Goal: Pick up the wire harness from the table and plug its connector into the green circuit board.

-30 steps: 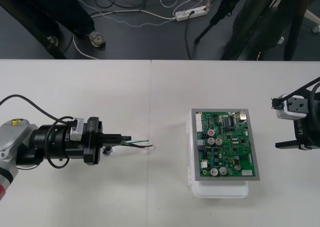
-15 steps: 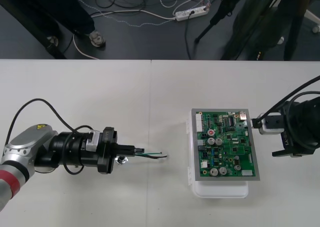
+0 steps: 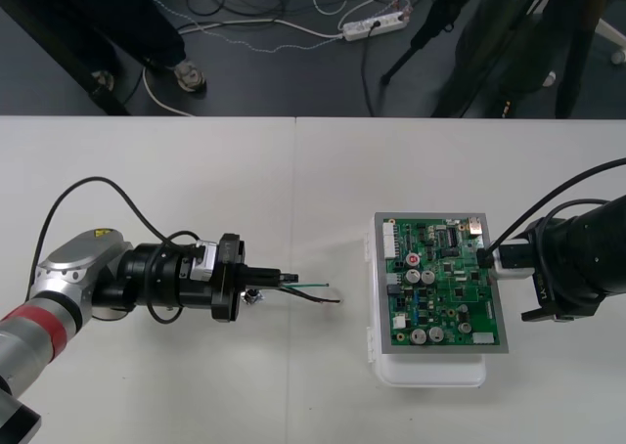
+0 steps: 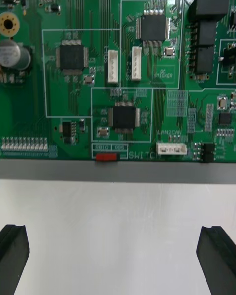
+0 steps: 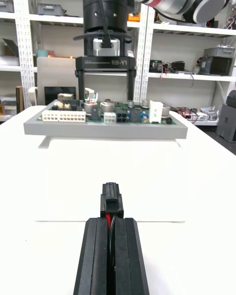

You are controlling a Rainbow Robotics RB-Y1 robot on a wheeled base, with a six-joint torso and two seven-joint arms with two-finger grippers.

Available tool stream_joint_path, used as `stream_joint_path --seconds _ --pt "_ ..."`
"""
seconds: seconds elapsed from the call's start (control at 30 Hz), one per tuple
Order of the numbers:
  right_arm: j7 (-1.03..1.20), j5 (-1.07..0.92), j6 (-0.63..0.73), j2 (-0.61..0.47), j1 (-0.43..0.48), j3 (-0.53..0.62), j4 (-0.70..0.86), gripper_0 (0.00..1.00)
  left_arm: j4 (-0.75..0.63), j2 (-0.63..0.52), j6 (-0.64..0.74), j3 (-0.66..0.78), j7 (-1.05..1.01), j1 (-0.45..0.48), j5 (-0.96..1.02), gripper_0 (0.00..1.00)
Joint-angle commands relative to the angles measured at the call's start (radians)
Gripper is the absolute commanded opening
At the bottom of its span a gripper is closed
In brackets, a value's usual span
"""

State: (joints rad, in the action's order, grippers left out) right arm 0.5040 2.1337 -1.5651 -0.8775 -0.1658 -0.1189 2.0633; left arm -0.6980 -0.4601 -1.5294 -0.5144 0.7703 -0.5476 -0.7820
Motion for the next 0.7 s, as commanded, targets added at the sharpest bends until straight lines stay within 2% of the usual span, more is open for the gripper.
stream_joint_path --seconds 0.03,0.7 --pt "-0.004 0.031 -0.006 0.045 -0.028 -0.010 0.004 1.00 -0.002 0.018 -0.025 -0.018 0.038 -0.066 0.006 0.00" --pt "-0.074 0.084 -0.006 0.071 -0.026 -0.030 0.004 1.00 -0.011 0.090 0.031 -0.035 -0.112 -0.084 -0.025 0.00"
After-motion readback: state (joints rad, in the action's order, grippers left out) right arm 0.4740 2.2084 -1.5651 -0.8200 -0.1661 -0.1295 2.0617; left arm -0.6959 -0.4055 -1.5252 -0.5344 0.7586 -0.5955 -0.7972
